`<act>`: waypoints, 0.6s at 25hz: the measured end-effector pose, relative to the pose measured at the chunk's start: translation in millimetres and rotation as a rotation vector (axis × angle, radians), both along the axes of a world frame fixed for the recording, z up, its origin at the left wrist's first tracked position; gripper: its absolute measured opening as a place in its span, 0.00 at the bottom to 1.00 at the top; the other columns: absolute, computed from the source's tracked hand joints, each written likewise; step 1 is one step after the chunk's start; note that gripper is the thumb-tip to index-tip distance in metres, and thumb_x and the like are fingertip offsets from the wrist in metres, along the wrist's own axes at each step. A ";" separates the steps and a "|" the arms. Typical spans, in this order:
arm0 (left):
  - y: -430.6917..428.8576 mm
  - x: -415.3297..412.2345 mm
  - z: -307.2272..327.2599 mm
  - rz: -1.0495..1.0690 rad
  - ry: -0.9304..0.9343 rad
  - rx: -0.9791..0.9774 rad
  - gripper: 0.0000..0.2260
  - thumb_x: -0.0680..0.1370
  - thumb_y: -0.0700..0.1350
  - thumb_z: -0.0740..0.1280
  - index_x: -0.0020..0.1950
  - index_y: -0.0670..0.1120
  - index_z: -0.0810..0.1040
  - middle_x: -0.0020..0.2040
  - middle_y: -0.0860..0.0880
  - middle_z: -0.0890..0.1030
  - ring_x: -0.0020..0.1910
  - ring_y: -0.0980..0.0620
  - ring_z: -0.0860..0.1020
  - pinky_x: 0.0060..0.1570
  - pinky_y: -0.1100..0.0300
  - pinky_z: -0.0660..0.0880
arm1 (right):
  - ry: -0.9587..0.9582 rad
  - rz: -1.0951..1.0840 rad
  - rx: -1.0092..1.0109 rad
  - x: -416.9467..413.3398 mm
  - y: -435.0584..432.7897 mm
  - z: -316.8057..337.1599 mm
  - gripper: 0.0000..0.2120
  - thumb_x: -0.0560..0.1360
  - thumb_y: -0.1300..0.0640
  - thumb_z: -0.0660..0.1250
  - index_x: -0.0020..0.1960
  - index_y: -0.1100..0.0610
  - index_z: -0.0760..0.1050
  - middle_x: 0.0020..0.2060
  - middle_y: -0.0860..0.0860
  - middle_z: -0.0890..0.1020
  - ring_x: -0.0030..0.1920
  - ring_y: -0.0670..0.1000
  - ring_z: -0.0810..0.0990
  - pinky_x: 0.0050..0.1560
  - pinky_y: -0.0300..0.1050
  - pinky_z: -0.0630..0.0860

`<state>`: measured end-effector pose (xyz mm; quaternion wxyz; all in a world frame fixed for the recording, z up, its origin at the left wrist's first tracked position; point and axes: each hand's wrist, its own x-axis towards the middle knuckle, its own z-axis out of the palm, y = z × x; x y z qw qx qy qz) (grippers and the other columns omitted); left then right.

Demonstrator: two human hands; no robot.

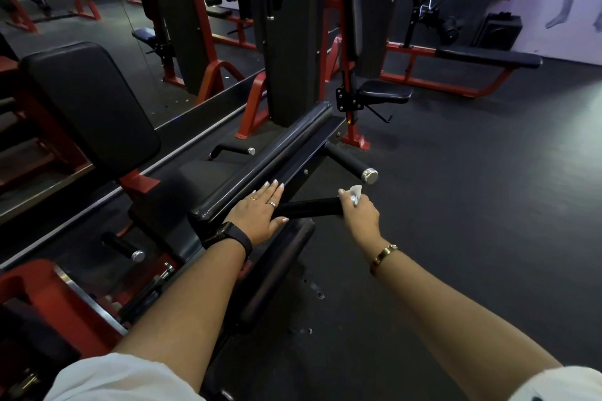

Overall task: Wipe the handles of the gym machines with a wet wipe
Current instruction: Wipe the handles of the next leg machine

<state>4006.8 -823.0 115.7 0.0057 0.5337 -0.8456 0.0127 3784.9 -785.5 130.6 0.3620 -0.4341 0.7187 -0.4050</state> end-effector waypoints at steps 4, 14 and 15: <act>0.1 -0.2 -0.9 -0.003 0.005 -0.009 0.32 0.82 0.59 0.52 0.79 0.46 0.44 0.79 0.49 0.46 0.78 0.53 0.46 0.76 0.57 0.49 | 0.239 -0.082 -0.243 9.6 26.4 -16.8 0.17 0.81 0.55 0.60 0.67 0.58 0.72 0.61 0.56 0.78 0.62 0.55 0.75 0.62 0.44 0.70; -1.3 1.7 2.4 0.006 0.081 0.082 0.45 0.74 0.59 0.69 0.79 0.45 0.44 0.79 0.49 0.46 0.78 0.52 0.47 0.75 0.57 0.50 | 0.945 0.513 -0.054 90.5 -31.2 19.6 0.08 0.79 0.56 0.55 0.48 0.54 0.73 0.48 0.52 0.82 0.50 0.56 0.80 0.54 0.52 0.68; -2.2 1.7 1.8 0.017 0.093 0.082 0.46 0.74 0.59 0.69 0.79 0.45 0.44 0.79 0.49 0.46 0.78 0.52 0.47 0.75 0.58 0.49 | 0.881 0.544 -0.008 93.9 -35.3 23.0 0.09 0.79 0.55 0.54 0.47 0.53 0.72 0.48 0.52 0.81 0.50 0.56 0.80 0.57 0.54 0.67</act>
